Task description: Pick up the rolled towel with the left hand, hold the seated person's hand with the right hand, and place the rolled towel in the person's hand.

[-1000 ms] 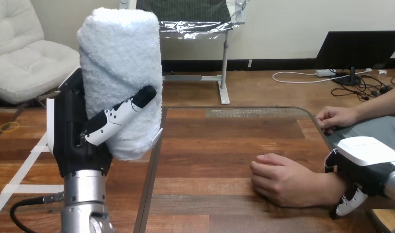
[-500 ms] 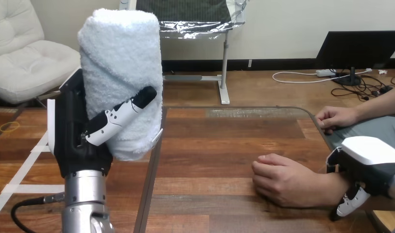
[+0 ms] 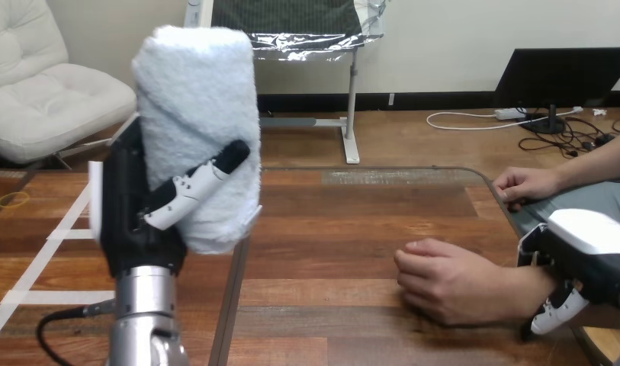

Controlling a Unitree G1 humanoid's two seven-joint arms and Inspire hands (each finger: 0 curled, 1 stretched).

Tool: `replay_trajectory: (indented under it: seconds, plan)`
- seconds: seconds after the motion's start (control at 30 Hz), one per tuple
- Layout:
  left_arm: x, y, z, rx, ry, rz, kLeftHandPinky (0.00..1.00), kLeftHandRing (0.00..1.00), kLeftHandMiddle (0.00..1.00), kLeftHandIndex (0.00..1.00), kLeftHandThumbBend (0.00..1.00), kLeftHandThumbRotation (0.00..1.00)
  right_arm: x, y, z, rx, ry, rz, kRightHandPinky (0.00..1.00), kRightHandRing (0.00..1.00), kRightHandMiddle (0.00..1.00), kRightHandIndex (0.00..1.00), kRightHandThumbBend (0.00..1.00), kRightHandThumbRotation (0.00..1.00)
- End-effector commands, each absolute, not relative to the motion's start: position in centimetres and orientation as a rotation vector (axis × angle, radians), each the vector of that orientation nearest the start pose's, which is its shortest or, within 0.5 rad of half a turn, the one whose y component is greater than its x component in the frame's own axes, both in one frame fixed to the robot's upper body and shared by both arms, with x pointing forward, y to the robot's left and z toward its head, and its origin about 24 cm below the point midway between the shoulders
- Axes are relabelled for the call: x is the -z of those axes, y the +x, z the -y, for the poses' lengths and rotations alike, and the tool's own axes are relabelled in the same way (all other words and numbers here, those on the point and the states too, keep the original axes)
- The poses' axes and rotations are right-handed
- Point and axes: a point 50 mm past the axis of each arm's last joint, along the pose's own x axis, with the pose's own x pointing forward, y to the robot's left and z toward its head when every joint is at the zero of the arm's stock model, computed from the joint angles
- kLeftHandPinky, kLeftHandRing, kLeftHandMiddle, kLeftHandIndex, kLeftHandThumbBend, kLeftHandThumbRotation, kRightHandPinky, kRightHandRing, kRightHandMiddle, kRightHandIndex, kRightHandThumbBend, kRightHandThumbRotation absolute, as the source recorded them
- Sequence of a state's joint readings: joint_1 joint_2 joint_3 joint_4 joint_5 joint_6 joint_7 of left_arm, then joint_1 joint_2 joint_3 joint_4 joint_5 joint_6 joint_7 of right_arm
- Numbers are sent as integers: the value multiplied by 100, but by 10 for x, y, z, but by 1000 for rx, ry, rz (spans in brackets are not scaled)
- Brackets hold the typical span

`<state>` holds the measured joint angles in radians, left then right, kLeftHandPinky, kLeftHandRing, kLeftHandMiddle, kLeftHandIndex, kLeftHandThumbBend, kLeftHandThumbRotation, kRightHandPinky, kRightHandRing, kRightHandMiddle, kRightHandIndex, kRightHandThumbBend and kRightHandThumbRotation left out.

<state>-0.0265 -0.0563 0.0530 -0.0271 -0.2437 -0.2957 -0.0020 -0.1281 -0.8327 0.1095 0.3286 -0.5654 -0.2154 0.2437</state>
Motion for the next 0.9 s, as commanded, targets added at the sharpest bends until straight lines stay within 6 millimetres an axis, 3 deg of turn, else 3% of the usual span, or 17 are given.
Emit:
replay_trajectory:
  seconds: [0.0, 0.87]
  plan:
    - [-103, 271, -143, -21, -331, 462, 21, 27, 34, 38, 53, 0, -91, 274, 294, -296, -1333, -134, 25, 31, 38, 43, 91, 7]
    - [-90, 291, -121, 55, -346, 433, 21, 27, 34, 38, 48, 0, -116, 278, 287, -266, -1294, -71, 32, 37, 43, 47, 93, 11]
